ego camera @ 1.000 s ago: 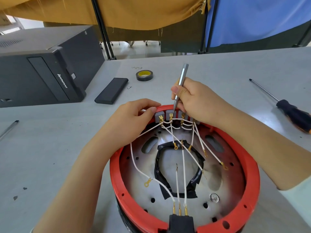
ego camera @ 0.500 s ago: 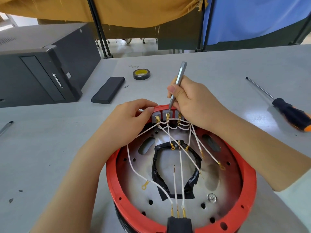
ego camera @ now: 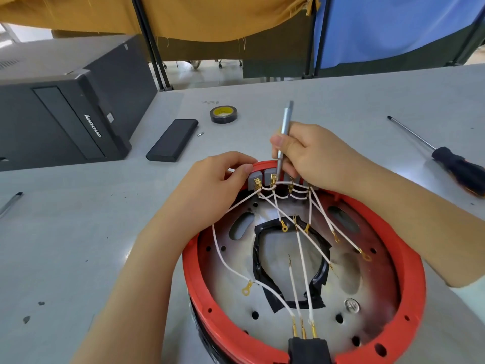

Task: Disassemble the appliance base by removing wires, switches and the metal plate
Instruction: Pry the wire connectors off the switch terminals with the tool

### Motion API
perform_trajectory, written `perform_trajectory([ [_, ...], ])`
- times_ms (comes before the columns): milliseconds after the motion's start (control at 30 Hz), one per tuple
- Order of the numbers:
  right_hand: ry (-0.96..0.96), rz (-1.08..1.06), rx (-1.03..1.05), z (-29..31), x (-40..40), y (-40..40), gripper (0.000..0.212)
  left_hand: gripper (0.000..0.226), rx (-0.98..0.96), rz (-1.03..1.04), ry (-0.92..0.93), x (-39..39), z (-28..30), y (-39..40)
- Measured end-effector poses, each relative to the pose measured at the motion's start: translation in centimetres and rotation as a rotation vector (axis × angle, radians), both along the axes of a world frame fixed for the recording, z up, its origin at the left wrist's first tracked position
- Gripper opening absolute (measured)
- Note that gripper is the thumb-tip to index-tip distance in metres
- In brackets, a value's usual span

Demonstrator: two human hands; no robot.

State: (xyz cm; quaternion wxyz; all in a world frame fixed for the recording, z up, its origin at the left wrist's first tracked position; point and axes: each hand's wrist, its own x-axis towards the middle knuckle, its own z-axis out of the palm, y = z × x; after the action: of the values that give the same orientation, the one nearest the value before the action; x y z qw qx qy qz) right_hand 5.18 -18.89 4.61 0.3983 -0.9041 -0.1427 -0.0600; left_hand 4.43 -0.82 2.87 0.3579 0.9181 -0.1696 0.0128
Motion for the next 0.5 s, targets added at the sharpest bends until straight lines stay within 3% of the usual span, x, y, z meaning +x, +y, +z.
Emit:
perform_trajectory([
  [100,-0.041,-0.014,0.137,-0.22,-0.4,-0.21,0.025,0.022,0.012,0.0,-0.013,-0.05,-0.09,0.03],
  [267,-0.148,0.02,-0.028,-0.35,-0.73,-0.06,0.019,0.021,-0.013,-0.008,0.001,-0.2,0.04,-0.04],
  [500,-0.102,-0.007,-0.043,-0.01,-0.35,0.13,0.024,0.021,0.013,-0.026,-0.014,-0.31,0.18,-0.03],
])
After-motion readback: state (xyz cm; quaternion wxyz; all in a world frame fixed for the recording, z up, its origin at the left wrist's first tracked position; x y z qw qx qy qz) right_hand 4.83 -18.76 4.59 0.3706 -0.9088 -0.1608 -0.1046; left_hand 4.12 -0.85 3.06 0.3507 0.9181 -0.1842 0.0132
